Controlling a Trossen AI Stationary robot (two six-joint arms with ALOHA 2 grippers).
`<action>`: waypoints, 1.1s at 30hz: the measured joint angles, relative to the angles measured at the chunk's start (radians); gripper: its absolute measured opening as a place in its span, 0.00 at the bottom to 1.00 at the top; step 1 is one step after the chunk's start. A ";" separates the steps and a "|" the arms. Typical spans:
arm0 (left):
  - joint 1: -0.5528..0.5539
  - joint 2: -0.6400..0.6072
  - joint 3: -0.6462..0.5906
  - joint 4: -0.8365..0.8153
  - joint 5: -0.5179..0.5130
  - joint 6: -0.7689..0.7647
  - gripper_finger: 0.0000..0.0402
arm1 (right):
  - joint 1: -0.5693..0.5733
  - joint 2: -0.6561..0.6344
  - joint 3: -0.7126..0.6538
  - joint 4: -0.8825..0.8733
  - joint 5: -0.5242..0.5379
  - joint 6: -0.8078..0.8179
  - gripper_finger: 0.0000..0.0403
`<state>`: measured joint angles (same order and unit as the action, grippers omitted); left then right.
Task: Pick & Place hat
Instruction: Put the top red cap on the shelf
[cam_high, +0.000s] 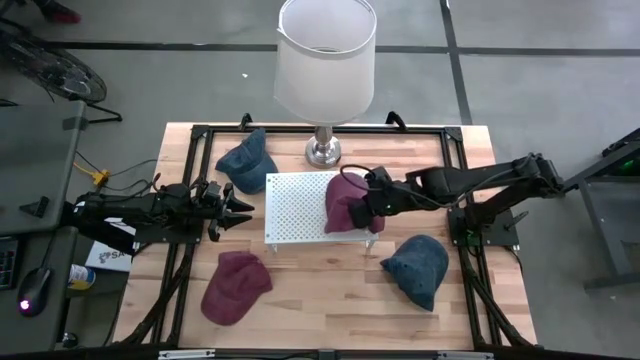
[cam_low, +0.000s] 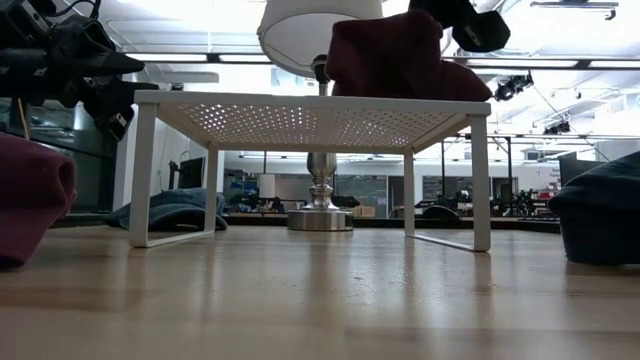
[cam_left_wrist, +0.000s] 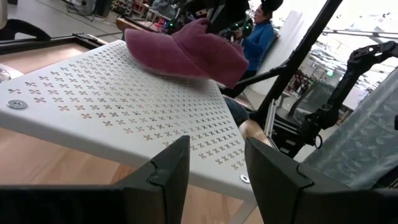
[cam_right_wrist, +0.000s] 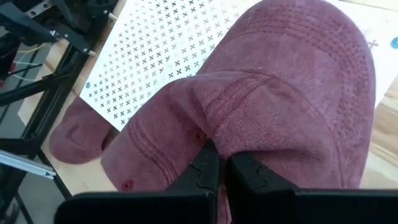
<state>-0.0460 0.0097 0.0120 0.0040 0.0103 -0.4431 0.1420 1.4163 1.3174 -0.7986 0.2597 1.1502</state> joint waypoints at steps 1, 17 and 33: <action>0.000 0.000 0.000 0.000 0.000 0.000 0.38 | 0.003 0.005 0.000 -0.001 0.008 0.007 0.00; 0.000 0.000 0.000 0.000 0.000 0.000 0.38 | 0.004 0.045 0.000 0.010 -0.010 0.031 0.00; 0.000 0.000 0.000 0.000 0.000 0.000 0.38 | -0.003 0.045 0.000 0.040 -0.015 0.030 0.00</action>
<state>-0.0461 0.0096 0.0120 0.0040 0.0104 -0.4431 0.1389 1.4616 1.3174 -0.7589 0.2443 1.1805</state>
